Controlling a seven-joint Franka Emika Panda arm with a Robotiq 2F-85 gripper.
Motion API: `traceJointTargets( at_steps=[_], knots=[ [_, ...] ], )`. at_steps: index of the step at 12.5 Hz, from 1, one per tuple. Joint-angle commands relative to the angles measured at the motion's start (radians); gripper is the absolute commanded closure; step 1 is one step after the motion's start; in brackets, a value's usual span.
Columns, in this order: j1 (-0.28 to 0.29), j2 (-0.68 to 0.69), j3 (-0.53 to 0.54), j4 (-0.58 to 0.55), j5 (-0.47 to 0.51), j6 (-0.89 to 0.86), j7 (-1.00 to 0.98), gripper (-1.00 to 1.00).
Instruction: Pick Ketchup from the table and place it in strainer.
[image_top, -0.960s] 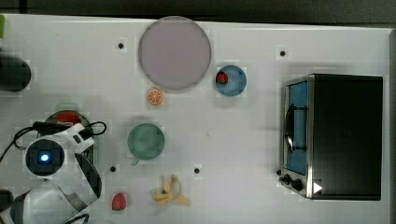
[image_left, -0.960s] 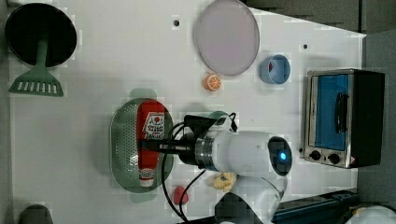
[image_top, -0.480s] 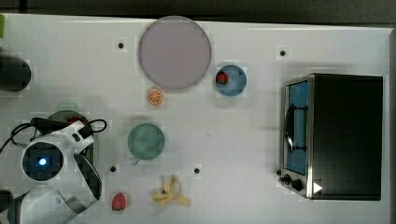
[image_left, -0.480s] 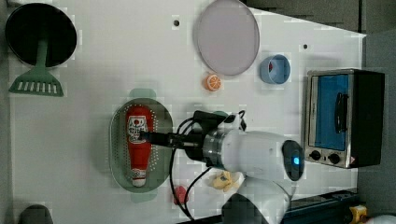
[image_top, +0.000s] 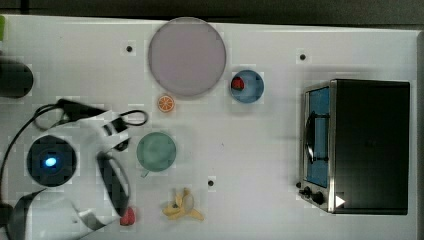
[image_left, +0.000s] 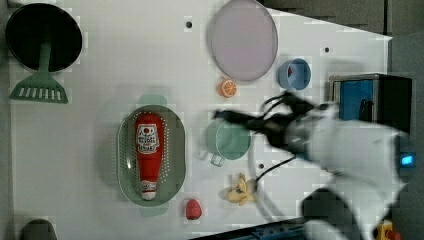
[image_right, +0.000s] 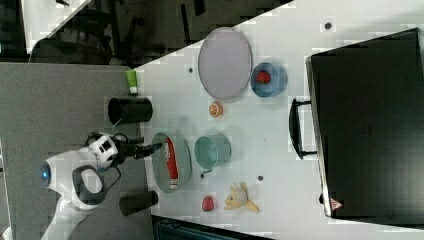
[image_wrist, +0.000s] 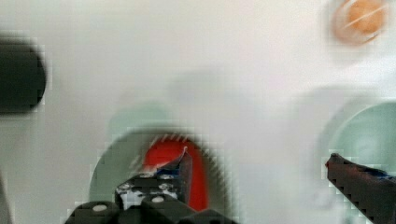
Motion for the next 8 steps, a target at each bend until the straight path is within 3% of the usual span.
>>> traceJointTargets(
  at_steps=[1, 8],
  knots=[
    [-0.110, -0.119, -0.119, 0.062, 0.007, -0.163, 0.057, -1.00],
    [-0.119, -0.280, -0.385, 0.304, 0.059, -0.752, 0.046, -1.00]
  ],
)
